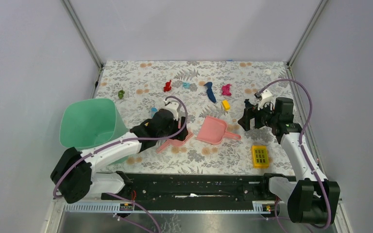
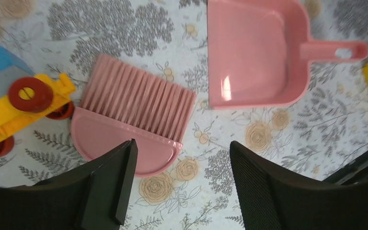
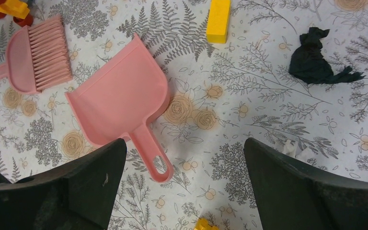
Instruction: Sweep away the paper scraps from the table
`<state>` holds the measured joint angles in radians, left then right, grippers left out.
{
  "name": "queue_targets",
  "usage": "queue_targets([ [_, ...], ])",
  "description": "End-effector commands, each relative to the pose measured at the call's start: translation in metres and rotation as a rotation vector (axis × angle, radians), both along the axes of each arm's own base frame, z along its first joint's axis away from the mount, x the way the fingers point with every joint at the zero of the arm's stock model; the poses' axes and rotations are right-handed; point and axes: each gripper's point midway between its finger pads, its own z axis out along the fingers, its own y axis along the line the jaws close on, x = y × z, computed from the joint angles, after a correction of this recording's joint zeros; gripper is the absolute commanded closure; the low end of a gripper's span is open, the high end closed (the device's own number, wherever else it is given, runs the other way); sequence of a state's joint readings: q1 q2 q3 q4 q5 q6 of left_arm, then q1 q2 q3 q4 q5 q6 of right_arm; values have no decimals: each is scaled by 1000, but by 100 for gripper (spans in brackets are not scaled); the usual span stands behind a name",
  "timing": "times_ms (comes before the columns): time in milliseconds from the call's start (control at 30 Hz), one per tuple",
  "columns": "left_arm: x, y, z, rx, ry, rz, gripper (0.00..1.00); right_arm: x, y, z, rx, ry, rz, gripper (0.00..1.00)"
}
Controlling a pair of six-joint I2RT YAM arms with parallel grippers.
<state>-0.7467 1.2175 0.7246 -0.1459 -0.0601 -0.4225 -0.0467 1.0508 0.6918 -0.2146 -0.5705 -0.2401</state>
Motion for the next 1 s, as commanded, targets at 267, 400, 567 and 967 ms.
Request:
queue_targets([
  [267,2,-17,-32,210,-39,20,33,-5,10,9,15,-23,83,0],
  [400,13,-28,-40,341,-15,-41,37,-8,12,11,21,-15,97,0],
  [567,23,-33,-47,526,23,-139,40,-7,10,15,20,-28,78,0],
  [967,14,-41,-73,557,111,-207,55,-9,12,17,26,-36,93,0],
])
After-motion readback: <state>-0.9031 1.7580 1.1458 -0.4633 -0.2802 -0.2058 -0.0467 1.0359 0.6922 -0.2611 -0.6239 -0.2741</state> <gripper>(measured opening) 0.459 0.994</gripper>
